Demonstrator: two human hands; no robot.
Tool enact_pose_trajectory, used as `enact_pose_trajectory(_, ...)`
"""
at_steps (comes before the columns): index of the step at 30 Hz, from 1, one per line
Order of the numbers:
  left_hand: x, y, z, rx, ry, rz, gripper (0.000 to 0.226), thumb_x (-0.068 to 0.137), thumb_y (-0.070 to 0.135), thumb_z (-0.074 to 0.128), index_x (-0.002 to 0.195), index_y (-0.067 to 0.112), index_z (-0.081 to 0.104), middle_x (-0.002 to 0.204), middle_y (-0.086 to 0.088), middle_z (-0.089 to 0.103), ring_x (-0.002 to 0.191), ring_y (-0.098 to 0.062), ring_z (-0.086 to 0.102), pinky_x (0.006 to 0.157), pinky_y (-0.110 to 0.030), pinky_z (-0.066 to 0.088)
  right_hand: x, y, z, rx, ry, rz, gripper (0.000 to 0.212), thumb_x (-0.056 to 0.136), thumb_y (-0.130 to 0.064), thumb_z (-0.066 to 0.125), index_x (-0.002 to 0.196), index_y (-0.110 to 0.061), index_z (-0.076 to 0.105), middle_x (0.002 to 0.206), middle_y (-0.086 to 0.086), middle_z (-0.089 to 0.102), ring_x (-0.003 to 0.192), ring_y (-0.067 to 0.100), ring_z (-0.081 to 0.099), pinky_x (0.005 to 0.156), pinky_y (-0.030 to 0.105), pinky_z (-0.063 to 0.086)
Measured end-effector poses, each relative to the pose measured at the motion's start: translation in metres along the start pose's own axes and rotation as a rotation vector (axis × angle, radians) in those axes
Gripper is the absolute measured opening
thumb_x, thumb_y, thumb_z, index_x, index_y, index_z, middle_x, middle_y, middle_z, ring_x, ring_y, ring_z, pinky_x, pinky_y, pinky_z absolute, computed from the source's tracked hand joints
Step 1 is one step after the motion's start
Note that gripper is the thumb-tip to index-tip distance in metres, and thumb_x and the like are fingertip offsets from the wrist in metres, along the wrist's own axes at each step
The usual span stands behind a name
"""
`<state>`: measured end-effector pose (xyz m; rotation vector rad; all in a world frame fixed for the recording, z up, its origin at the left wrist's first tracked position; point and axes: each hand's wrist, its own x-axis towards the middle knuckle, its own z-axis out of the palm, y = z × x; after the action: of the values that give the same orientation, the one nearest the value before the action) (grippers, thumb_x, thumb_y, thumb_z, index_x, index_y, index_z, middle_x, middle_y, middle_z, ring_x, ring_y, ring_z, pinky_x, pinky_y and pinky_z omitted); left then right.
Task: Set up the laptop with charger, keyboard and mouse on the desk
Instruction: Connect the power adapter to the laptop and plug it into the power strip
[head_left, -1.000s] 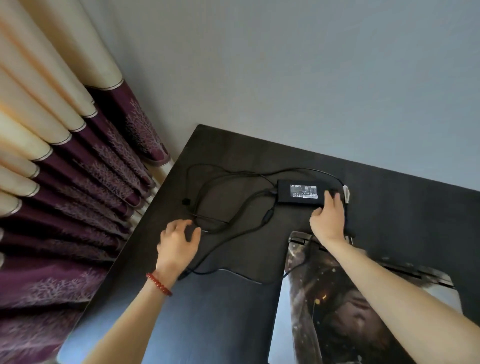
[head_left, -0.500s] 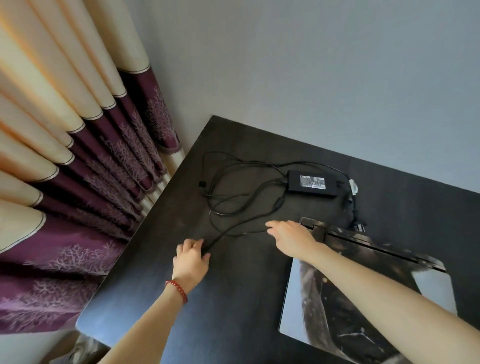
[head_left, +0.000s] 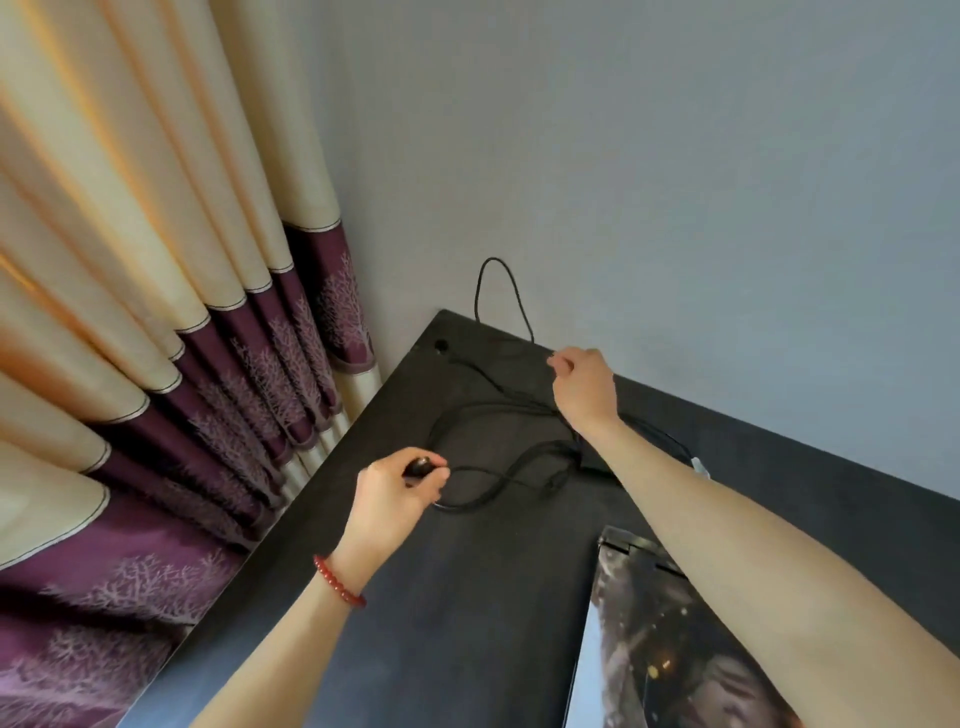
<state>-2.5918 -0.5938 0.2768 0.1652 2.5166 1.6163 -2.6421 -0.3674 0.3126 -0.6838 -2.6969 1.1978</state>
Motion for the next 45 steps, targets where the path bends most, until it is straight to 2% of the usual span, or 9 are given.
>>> enact_pose_trajectory(3,0.019,0.037,0.007,-0.218,-0.057,-0.015,0.015,0.081,0.006,0.067,0.074,0.020,0.066,0.064,0.000,0.066,0.052,-0.004,0.061,0.056,-0.016,0.051,0.015,-0.014,-0.002,0.029,-0.247,-0.064,0.042,0.099,-0.017,0.037,0.140,-0.007,0.037,0.147,0.014,0.036,0.133,0.028,0.038,0.114,0.034,0.025)
enact_pose_trajectory(6,0.031,0.055,0.013,-0.302,-0.089,-0.012,0.014,0.084,0.008,0.064,0.078,0.020,0.067,0.066,0.002,0.066,0.051,0.000,0.057,0.054,-0.013,0.047,0.002,0.001,-0.005,-0.087,-0.325,-0.195,0.042,0.099,-0.010,0.036,0.140,-0.009,0.039,0.153,0.003,0.028,0.141,0.018,0.025,0.108,0.014,0.012)
enact_pose_trajectory(13,0.040,0.085,0.035,-0.360,-0.182,0.032,0.013,0.083,0.011,0.065,0.091,0.020,0.072,0.093,0.001,0.062,0.084,-0.003,0.060,0.077,-0.012,0.048,-0.071,0.029,-0.025,0.148,-0.566,-0.243,0.040,0.097,-0.003,0.036,0.135,-0.009,0.045,0.126,-0.010,0.048,0.118,0.003,0.045,0.085,-0.006,0.033)
enact_pose_trajectory(18,0.031,0.105,0.062,-0.322,-0.269,0.142,0.018,0.091,0.009,0.054,0.103,0.011,0.067,0.082,0.003,0.066,0.075,0.007,0.061,0.069,0.000,0.043,-0.080,0.044,-0.057,0.424,-0.187,-0.044,0.032,0.097,-0.003,0.038,0.126,-0.006,0.050,0.115,0.008,0.060,0.103,0.016,0.056,0.090,0.025,0.046)
enact_pose_trajectory(21,0.029,0.106,0.081,-0.051,-0.424,0.252,0.024,0.095,0.010,0.046,0.113,0.010,0.062,0.071,0.005,0.055,0.064,0.002,0.055,0.065,0.001,0.039,-0.080,0.055,-0.093,0.498,-0.047,-0.021,0.023,0.096,-0.011,0.044,0.113,-0.017,0.059,0.106,0.005,0.060,0.092,0.014,0.058,0.077,0.021,0.051)
enact_pose_trajectory(25,0.028,0.112,0.121,0.174,-0.537,0.355,0.027,0.094,0.010,0.049,0.118,0.010,0.060,0.074,0.009,0.052,0.069,-0.006,0.050,0.064,-0.009,0.036,-0.083,0.075,-0.132,0.231,-0.164,-0.091,0.021,0.093,-0.021,0.052,0.109,-0.022,0.066,0.101,-0.016,0.058,0.088,-0.005,0.055,0.070,0.002,0.043)
enact_pose_trajectory(36,0.024,0.139,0.238,0.054,-0.703,0.334,0.038,0.080,0.010,0.068,0.084,0.027,0.035,0.065,0.007,0.063,0.051,0.003,0.053,0.058,-0.007,0.042,-0.075,0.168,-0.191,0.124,-0.202,0.034,0.006,0.088,-0.024,0.060,0.085,-0.028,0.063,0.079,-0.019,0.062,0.069,-0.011,0.058,0.065,0.007,0.042)
enact_pose_trajectory(40,0.023,0.135,0.300,0.165,-0.666,0.336,0.035,0.077,0.018,0.073,0.092,0.020,0.041,0.071,0.009,0.066,0.068,-0.008,0.059,0.066,-0.014,0.042,-0.053,0.227,-0.204,0.005,-0.263,0.047,0.005,0.089,-0.029,0.058,0.084,-0.026,0.060,0.078,-0.018,0.058,0.074,0.001,0.054,0.066,0.016,0.038)
enact_pose_trajectory(45,0.009,0.104,0.360,0.582,-0.323,0.716,0.030,0.069,0.020,0.078,0.095,0.014,0.063,0.094,-0.001,0.067,0.093,-0.023,0.059,0.084,-0.036,0.035,-0.028,0.306,-0.192,0.019,-0.324,0.111,0.020,0.095,-0.018,0.049,0.109,-0.015,0.063,0.092,-0.016,0.059,0.084,0.003,0.054,0.081,0.020,0.038)
